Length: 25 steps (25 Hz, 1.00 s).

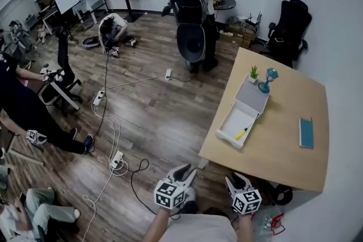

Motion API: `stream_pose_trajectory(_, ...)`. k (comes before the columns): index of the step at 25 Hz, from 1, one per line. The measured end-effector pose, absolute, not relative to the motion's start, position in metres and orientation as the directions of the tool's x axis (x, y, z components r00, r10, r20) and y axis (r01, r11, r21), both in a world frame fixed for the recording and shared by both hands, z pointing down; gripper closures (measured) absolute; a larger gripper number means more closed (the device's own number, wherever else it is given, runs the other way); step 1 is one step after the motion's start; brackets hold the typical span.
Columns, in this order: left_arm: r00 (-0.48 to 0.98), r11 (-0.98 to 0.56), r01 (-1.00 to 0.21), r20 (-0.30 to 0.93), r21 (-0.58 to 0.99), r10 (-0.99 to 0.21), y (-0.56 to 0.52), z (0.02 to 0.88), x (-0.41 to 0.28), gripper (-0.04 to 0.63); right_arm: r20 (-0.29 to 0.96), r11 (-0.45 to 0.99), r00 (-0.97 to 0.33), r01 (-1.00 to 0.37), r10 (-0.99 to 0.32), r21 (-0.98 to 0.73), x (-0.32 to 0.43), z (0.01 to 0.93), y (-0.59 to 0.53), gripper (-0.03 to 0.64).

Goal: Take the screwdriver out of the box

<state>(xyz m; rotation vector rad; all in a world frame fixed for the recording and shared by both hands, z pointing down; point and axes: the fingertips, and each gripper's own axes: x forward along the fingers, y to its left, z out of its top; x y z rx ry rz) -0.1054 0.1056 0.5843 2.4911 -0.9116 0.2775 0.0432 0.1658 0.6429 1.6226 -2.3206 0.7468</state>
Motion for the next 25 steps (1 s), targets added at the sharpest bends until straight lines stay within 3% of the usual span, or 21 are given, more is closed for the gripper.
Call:
stream_pose_trajectory(15,0.734,-0.614,-0.678,0.335,0.405,-0.590,0.059,0.593,-0.139,0.497,0.496,0.244,-0.359,-0.928,-0.791,-0.282,0.053,0.654,0.115,0.479)
stream_pose_trajectory(25,0.679,-0.552,-0.729,0.331,0.404,-0.655,0.043,0.587,-0.127,0.497,0.544,0.364,-0.419,-0.907,-0.727,-0.212,0.086,0.650,0.067,0.474)
